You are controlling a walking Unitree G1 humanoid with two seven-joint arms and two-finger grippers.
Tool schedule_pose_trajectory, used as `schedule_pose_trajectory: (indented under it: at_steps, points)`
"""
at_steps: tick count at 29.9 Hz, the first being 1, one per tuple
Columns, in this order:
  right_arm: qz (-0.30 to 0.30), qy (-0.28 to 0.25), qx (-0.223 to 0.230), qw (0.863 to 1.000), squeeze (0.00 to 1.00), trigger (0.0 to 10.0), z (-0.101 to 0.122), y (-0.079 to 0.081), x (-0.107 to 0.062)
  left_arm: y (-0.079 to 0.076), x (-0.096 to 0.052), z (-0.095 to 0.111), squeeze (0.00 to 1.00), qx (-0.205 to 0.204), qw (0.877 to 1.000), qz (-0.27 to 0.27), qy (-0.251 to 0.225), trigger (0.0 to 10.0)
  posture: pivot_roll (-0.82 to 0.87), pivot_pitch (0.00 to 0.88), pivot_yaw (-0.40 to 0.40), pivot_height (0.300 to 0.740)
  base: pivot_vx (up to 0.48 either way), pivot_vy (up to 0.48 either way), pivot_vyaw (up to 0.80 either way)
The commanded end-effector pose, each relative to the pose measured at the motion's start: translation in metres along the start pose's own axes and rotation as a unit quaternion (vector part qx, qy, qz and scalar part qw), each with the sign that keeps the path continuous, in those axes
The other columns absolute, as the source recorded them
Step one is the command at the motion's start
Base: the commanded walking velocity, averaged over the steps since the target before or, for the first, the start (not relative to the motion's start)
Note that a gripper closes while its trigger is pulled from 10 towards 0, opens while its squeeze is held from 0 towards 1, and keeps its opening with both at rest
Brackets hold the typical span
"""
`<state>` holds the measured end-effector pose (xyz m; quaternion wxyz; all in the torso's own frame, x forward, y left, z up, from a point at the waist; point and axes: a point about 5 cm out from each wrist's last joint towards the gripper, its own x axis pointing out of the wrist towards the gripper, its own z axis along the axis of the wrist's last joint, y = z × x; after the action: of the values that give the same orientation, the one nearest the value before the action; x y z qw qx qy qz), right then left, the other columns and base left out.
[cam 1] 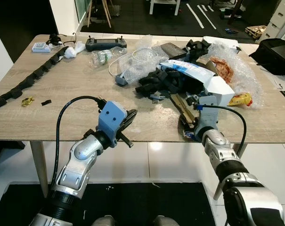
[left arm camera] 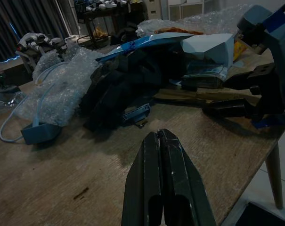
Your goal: Picking trash to rubbish bin
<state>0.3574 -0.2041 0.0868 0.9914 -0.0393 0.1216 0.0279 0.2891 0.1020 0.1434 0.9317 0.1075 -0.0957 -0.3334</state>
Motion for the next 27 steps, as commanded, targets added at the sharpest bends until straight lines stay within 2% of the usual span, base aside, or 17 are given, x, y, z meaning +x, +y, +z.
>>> schedule_pose_trajectory:
  at_steps: [1,5,6,8,9,10,11,12,27]
  points:
    - [0.002,0.013,0.011,1.000,0.00,10.0,-0.004,-0.001,0.000,-0.002,-0.003,-0.004,0.00,0.009,1.000,-0.009,0.011,10.0,0.05,0.061,-0.024,0.740,0.000,0.000,0.00]
    - [0.020,0.025,0.026,0.999,0.00,10.0,-0.005,0.002,0.001,-0.003,-0.004,-0.005,0.00,0.012,1.000,-0.011,0.014,10.0,0.05,0.060,-0.025,0.740,0.000,0.000,0.00]
    - [0.026,0.031,0.022,0.999,0.00,7.8,-0.006,0.003,0.001,-0.003,-0.004,-0.005,0.00,0.013,1.000,-0.012,0.014,10.0,0.05,0.057,-0.025,0.740,0.000,0.000,0.00]
    - [0.034,0.043,0.010,0.998,0.00,4.2,-0.007,0.005,0.002,-0.004,-0.005,-0.006,0.00,0.013,1.000,-0.013,0.015,10.0,0.05,0.056,-0.025,0.740,0.000,0.000,0.00]
    - [0.034,0.043,0.010,0.998,0.00,4.2,-0.007,0.005,0.002,-0.004,-0.005,-0.006,0.00,0.013,1.000,-0.013,0.015,10.0,0.05,0.056,-0.025,0.740,0.000,0.000,0.00]
    - [0.037,0.051,0.006,0.998,0.00,0.5,-0.009,0.006,0.002,-0.004,-0.005,-0.006,0.00,0.013,1.000,-0.013,0.015,10.0,0.05,0.052,-0.025,0.740,0.000,0.000,0.00]
    - [0.038,0.056,0.004,0.998,0.00,0.5,-0.010,0.006,0.002,-0.005,-0.005,-0.006,0.00,0.012,1.000,-0.014,0.015,10.0,0.05,0.052,-0.025,0.740,0.000,0.000,0.00]
    - [0.041,0.061,0.001,0.997,0.00,0.0,-0.011,0.007,0.002,-0.005,-0.005,-0.006,0.00,0.012,1.000,-0.015,0.014,10.0,0.05,0.050,-0.025,0.740,0.000,0.000,0.00]
    - [0.023,0.076,-0.001,0.997,0.00,0.0,-0.014,0.003,0.001,-0.008,-0.001,-0.006,0.00,0.014,1.000,-0.023,0.010,10.0,0.04,0.025,-0.029,0.740,0.000,0.000,0.00]
